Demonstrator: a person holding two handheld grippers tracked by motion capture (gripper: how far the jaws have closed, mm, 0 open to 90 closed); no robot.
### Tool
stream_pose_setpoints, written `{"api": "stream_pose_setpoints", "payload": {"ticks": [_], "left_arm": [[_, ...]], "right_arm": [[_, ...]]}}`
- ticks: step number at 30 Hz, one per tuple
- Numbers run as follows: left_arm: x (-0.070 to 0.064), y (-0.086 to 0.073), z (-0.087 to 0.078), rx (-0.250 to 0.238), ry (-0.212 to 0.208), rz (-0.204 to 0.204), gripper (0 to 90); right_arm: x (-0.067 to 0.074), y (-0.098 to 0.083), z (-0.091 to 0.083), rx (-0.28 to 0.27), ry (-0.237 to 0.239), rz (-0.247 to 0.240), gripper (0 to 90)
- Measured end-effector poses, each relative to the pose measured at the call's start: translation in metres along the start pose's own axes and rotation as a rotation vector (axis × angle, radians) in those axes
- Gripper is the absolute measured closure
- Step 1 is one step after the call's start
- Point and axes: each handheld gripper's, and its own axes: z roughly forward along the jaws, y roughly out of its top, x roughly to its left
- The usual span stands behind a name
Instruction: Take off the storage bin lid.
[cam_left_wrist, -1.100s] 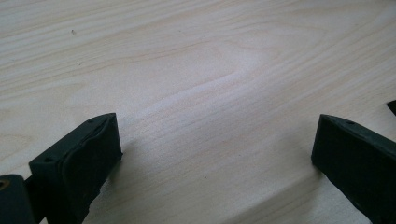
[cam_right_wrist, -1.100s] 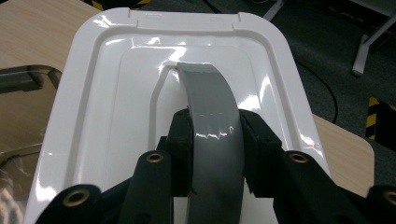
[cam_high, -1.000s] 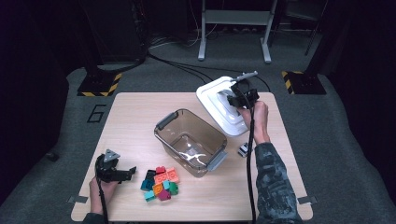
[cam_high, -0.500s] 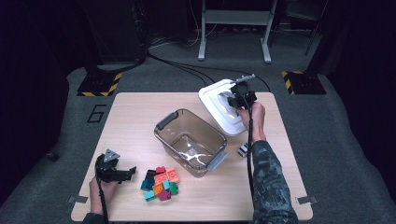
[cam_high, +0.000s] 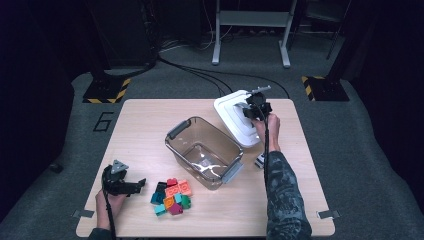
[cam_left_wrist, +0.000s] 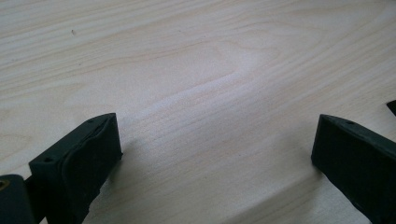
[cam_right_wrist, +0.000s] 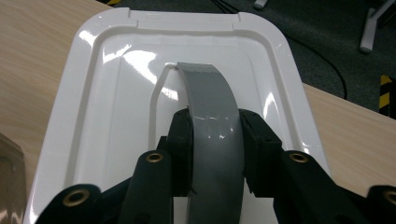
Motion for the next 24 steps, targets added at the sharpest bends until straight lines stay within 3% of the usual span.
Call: {"api": "stream_pose_setpoints", "payload": {"ticks": [24], "left_arm": [[0.0, 0.0, 0.0, 0.0, -0.001, 0.002, 1.4]], "right_arm": [[0.009, -0.027, 0.051, 0.073, 0.023, -0.01, 67.1]]}}
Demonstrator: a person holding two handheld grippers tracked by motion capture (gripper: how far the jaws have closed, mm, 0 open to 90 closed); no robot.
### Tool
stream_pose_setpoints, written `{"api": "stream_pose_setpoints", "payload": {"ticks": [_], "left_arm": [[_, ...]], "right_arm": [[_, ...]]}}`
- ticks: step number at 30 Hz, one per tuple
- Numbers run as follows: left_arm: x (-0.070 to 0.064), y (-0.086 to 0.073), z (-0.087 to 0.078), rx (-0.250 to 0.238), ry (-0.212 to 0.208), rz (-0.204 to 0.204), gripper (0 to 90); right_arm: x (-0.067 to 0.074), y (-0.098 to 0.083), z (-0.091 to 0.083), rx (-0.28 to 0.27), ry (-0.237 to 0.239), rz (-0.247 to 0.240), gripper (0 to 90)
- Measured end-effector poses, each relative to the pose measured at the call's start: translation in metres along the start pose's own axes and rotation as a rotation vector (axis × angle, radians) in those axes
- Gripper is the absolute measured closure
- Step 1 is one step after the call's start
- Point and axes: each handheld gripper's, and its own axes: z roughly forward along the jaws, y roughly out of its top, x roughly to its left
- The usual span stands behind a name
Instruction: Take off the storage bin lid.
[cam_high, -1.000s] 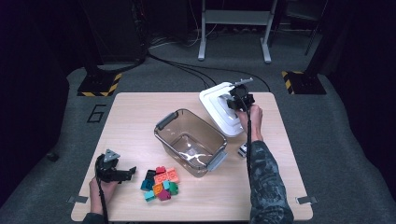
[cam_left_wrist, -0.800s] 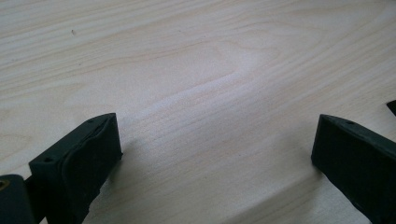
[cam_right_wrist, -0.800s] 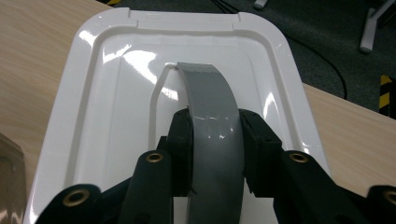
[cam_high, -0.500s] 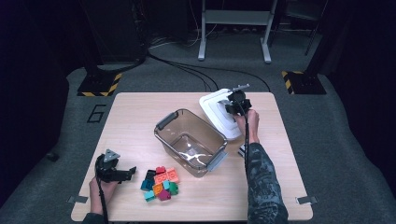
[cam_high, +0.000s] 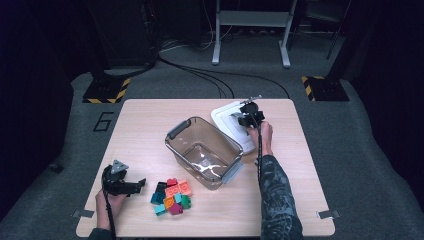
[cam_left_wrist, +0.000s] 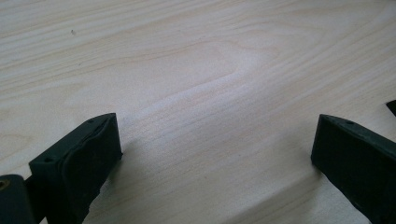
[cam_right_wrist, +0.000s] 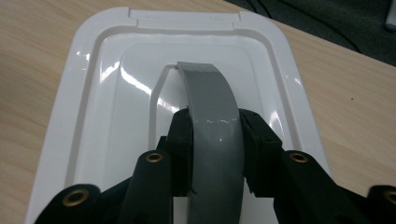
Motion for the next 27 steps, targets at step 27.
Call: {"api": "stream_pose_setpoints", "payload": {"ticks": [27], "left_arm": [[0.0, 0.0, -0.001, 0.006, -0.003, 0.002, 1.4]], "right_arm": [[-0.002, -0.021, 0.003, 0.025, 0.07, 0.068, 32.3]]}}
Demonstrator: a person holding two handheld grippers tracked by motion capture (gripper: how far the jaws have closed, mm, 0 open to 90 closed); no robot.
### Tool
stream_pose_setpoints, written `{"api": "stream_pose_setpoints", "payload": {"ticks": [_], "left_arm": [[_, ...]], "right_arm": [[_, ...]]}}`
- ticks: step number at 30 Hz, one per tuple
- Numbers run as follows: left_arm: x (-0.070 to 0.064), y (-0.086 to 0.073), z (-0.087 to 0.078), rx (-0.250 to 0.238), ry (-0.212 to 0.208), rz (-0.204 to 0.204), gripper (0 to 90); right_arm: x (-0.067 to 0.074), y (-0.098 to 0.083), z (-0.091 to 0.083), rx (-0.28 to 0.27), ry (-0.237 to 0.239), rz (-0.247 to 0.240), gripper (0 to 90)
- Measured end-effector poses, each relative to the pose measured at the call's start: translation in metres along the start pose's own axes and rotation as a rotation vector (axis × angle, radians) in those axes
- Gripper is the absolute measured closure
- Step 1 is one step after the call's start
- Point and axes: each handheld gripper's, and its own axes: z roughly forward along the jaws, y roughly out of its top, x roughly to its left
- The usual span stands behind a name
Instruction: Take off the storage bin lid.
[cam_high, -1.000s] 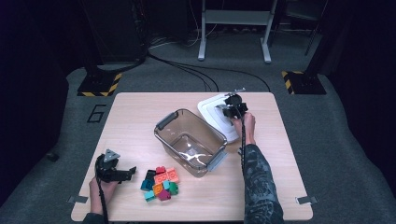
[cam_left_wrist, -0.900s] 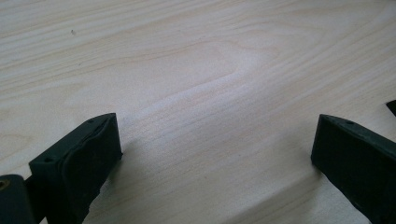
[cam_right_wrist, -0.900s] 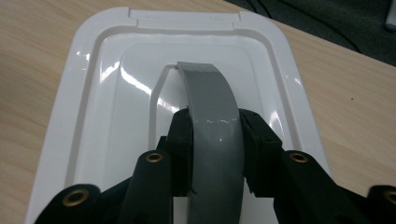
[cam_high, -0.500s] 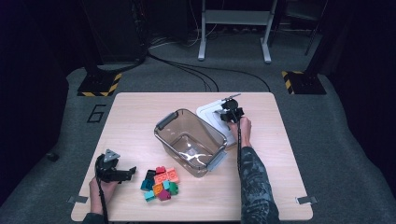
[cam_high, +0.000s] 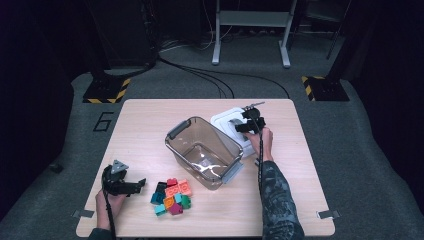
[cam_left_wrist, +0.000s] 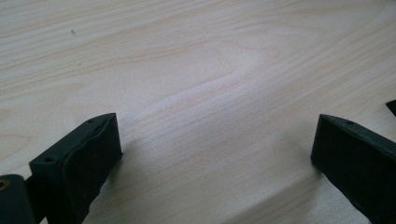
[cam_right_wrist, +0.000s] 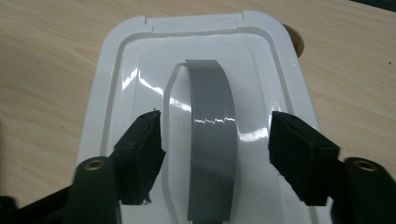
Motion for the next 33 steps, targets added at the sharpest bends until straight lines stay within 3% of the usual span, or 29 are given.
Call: {"api": "stream_pose_setpoints", "payload": {"ticks": [1, 2, 8, 12, 23, 27, 30, 33], "left_arm": [[0.0, 0.0, 0.0, 0.0, 0.0, 0.0, 1.4], [0.0, 0.0, 0.0, 0.0, 0.0, 0.0, 1.4], [-0.001, 0.0, 0.0, -0.007, 0.002, -0.008, 1.4], [-0.001, 0.0, 0.0, -0.006, 0.001, -0.008, 1.4], [0.0, 0.0, 0.0, 0.001, 0.0, 0.001, 1.4], [0.0, 0.0, 0.0, 0.001, -0.003, -0.001, 1.4], [0.0, 0.0, 0.0, 0.0, 0.0, 0.001, 1.4], [0.0, 0.0, 0.0, 0.001, 0.0, 0.001, 1.4]], "right_arm": [[0.0, 0.0, 0.0, 0.0, 0.0, 0.0, 32.3], [-0.003, -0.003, -0.008, -0.003, 0.024, 0.007, 25.1], [-0.01, -0.012, -0.031, -0.021, 0.052, -0.012, 15.0], [-0.011, -0.02, -0.045, -0.023, 0.08, -0.03, 12.4], [-0.012, -0.041, -0.081, -0.039, 0.098, -0.052, 4.8], [-0.012, -0.048, -0.086, -0.031, 0.098, -0.063, 2.4], [-0.008, -0.06, -0.09, 0.006, 0.1, -0.1, 1.3], [-0.008, -0.071, -0.091, 0.016, 0.111, -0.098, 0.1]]}}
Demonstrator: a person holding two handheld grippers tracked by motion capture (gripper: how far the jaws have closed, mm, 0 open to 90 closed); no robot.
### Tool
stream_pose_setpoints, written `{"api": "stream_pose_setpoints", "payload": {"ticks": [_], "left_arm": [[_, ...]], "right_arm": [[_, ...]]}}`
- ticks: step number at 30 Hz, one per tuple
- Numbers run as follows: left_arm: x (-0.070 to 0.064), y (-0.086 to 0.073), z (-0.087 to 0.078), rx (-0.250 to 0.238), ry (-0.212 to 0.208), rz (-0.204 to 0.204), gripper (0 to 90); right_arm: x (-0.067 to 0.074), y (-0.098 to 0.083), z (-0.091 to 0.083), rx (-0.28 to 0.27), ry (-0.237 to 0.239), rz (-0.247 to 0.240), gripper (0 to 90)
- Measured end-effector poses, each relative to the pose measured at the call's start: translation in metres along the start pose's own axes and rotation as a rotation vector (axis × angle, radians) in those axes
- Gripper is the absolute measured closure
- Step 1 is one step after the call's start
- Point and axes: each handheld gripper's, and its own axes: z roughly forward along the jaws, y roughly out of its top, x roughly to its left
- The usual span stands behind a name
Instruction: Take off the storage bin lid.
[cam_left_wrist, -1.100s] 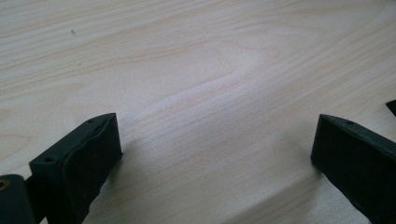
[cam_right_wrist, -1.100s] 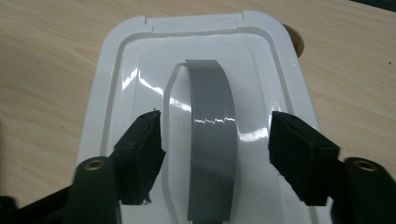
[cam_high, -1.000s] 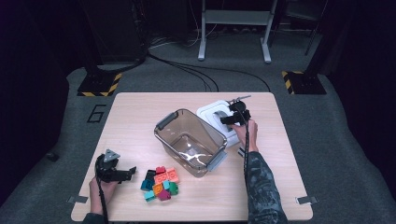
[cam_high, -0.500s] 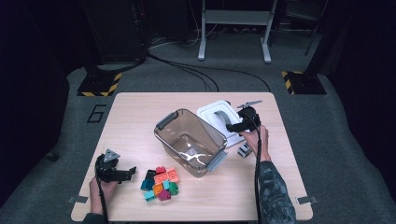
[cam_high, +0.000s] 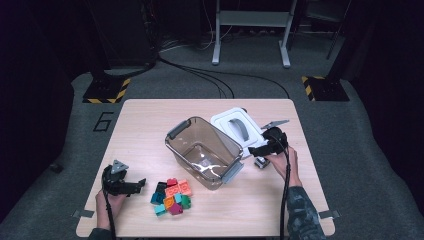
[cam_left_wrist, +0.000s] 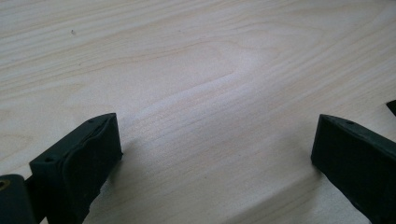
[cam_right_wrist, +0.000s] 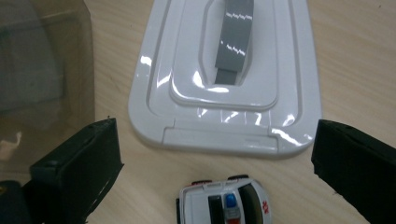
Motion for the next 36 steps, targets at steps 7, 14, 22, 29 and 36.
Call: {"api": "stream_pose_setpoints", "payload": {"ticks": [7, 14, 22, 29, 36], "left_arm": [[0.0, 0.0, 0.001, -0.007, 0.003, -0.001, 1.5], [0.0, 0.0, 0.0, -0.001, 0.001, 0.0, 1.4], [-0.001, 0.0, 0.001, -0.013, 0.005, -0.008, 1.4], [0.0, 0.0, 0.0, -0.006, 0.003, -0.001, 1.4], [0.0, 0.0, 0.0, -0.005, 0.004, -0.001, 1.4]], "right_arm": [[-0.002, -0.021, 0.006, 0.032, 0.009, 0.004, 0.0], [-0.006, -0.045, 0.017, 0.058, -0.002, 0.017, 9.1], [-0.006, -0.049, 0.02, 0.069, -0.002, 0.025, 26.3], [-0.005, -0.047, 0.021, 0.082, -0.004, 0.024, 26.6], [-0.005, -0.048, 0.028, 0.134, -0.004, 0.032, 22.8]]}}
